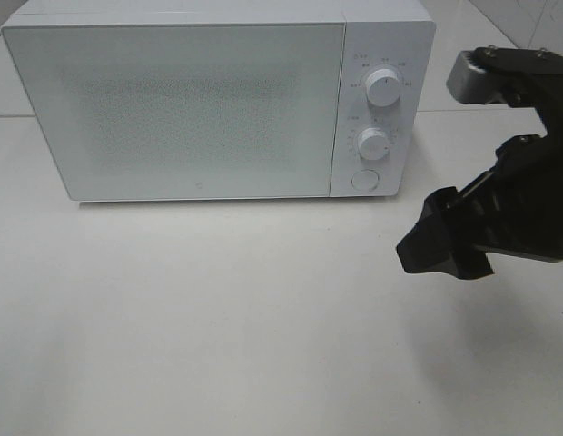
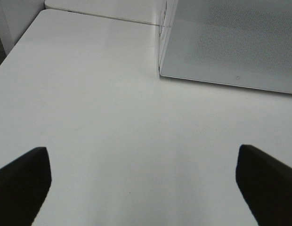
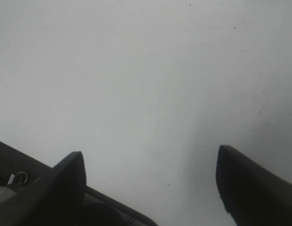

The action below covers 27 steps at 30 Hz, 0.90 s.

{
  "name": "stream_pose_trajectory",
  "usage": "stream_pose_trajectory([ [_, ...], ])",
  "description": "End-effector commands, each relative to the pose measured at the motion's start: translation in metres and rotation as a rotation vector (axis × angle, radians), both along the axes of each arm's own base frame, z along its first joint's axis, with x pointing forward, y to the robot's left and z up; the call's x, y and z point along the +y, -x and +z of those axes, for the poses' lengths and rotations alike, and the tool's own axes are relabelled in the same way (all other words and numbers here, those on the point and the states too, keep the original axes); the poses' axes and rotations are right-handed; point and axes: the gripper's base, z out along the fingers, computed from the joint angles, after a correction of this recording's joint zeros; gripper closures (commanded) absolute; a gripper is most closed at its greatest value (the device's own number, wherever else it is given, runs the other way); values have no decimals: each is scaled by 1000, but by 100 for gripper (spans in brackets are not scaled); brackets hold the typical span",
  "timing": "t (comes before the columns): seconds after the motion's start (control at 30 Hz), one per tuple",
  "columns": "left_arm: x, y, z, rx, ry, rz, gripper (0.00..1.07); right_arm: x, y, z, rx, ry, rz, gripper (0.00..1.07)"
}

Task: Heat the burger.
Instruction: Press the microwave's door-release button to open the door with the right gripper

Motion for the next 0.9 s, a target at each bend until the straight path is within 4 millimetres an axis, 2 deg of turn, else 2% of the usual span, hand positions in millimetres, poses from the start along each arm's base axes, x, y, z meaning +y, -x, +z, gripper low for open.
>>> stream_pose_trajectory([
  [0.03, -1, 3, 0, -24, 1, -1, 7, -6, 9, 9, -4, 4, 12, 33],
  [0.33, -1, 3, 0, -24, 1, -1, 7, -21, 38, 29, -10, 4, 36, 33],
  [0.53, -1, 3, 0, -24, 0, -1, 7, -34, 58, 47, -122, -34, 33, 33],
  [0.63, -1, 3, 0, -24, 0, -1, 7, -45, 66, 56, -180, -62, -17, 33],
  [0.67, -1, 3, 0, -24, 0, -1, 7, -54, 71, 60, -209, -65, -62, 33],
  [0.73, -1, 3, 0, -24, 1, -2, 7, -58, 73, 62, -223, -65, -79, 33],
  [0.77, -1, 3, 0, -24, 1, -2, 7, -66, 81, 66, -254, -61, -112, 33],
  [0.83, -1, 3, 0, -24, 1, -2, 7, -69, 86, 68, -270, -61, -120, 33],
  [0.9, -1, 3, 0, -24, 1, -2, 7, -77, 99, 71, -306, -63, -159, 33],
])
